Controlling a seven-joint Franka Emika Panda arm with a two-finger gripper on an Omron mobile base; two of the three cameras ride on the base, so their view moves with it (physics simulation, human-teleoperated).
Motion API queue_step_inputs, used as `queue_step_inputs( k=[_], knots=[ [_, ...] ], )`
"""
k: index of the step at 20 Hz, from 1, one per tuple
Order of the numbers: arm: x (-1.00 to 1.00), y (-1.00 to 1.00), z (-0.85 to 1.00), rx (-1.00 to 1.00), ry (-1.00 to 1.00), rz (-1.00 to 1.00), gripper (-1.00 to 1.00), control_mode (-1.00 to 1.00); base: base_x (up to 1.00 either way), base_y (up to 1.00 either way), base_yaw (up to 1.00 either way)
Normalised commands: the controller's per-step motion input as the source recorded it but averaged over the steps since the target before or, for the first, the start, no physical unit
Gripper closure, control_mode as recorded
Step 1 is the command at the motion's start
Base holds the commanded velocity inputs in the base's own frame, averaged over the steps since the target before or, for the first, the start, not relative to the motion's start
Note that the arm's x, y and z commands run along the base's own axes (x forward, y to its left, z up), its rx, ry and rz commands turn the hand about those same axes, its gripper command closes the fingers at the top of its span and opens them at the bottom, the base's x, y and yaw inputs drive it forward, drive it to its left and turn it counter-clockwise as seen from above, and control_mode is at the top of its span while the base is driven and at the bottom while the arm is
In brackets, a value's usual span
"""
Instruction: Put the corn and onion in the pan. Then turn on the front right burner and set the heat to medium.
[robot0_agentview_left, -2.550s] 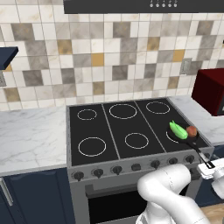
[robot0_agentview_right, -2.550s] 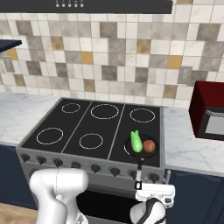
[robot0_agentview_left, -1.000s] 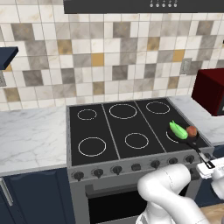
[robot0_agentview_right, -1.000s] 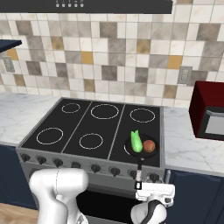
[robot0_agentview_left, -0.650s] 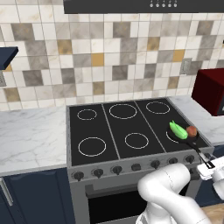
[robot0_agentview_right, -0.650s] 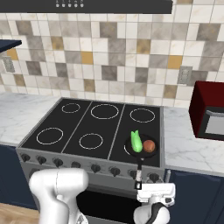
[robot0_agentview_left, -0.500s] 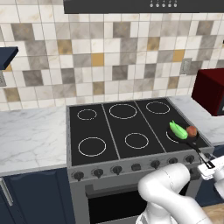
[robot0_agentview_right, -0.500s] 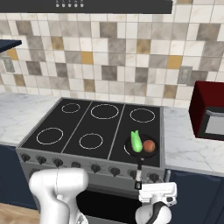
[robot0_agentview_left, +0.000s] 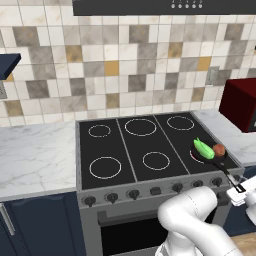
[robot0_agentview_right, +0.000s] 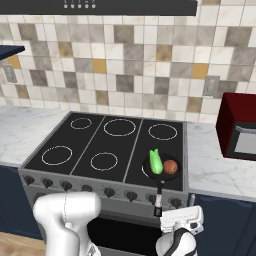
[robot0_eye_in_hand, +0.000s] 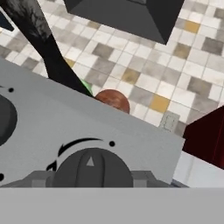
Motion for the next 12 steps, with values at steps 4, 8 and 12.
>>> queue_step_inputs(
  k=[4,8,12],
  knots=[
    [0.00,-0.02,0.00,-0.26,0.00,-0.05,1.00,-1.00,0.00,0.00,0.00],
    [0.00,0.00,0.00,-0.27,-0.03,-0.05,1.00,-1.00,0.00,0.00,0.00],
    [0.00,0.00,0.00,-0.27,-0.02,-0.07,1.00,-1.00,0.00,0.00,0.00]
  ],
)
